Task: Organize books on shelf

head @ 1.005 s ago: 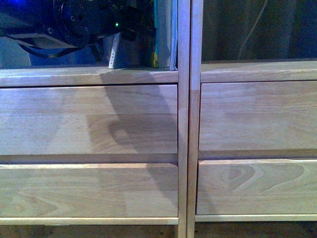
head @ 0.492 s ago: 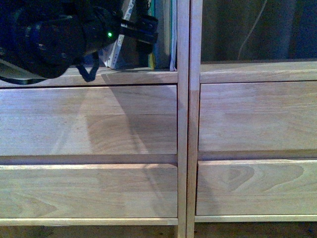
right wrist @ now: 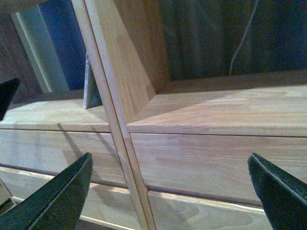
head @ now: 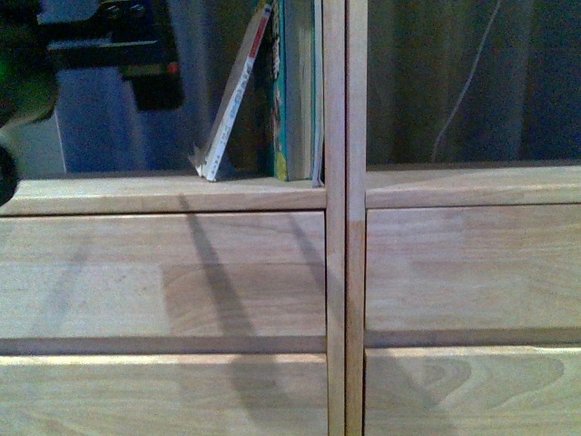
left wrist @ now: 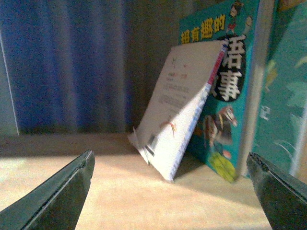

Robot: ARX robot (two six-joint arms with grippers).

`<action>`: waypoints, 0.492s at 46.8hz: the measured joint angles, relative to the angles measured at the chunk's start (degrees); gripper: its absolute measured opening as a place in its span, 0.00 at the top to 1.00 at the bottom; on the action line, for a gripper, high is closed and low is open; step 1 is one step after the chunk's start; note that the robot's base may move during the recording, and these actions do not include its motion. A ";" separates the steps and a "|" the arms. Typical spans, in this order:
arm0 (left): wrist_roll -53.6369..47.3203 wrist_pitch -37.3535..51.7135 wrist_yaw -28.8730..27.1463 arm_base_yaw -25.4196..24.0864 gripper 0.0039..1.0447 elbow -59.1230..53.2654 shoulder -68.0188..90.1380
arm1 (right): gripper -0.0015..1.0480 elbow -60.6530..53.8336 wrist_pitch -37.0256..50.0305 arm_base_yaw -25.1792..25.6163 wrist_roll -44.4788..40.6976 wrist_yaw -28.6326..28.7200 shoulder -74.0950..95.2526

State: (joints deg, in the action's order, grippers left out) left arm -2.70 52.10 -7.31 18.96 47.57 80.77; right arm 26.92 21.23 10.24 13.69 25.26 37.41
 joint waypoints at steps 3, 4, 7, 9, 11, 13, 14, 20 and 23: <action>3.89 0.07 0.24 1.27 0.07 -8.33 -7.58 | 0.07 0.00 0.00 0.00 0.00 0.00 0.00; 4.42 0.07 0.37 1.53 0.07 -9.44 -8.76 | 0.07 0.00 0.00 0.00 0.00 0.00 0.00; 5.46 0.17 0.74 2.01 0.07 -10.34 -10.56 | 0.07 0.00 0.00 0.00 0.00 0.02 0.00; 5.88 0.31 0.66 1.99 0.07 -10.34 -10.69 | 0.07 0.00 0.00 0.00 0.00 0.04 -0.02; 6.25 0.31 0.61 1.99 0.07 -10.36 -10.64 | 0.07 0.00 0.00 0.00 -0.02 0.00 0.00; 6.32 -0.09 -0.11 2.03 0.07 -10.43 -10.67 | 0.07 0.00 0.00 0.00 -0.02 0.00 0.00; 5.75 -2.82 -2.49 2.29 0.10 -10.08 -11.23 | 0.07 0.00 0.00 0.00 0.00 -0.02 0.00; 4.13 -20.94 -10.69 1.07 0.28 -12.11 -17.35 | 0.19 1.49 -9.94 -3.21 -5.73 -12.31 -1.77; 3.80 -22.08 -9.75 -1.40 0.42 -17.25 -20.98 | 0.31 -1.55 -12.81 -4.85 -9.57 -20.37 -4.13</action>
State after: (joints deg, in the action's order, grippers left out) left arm 1.10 30.02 -17.06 17.56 30.33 59.79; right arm 25.36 8.43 5.39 4.12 4.89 33.28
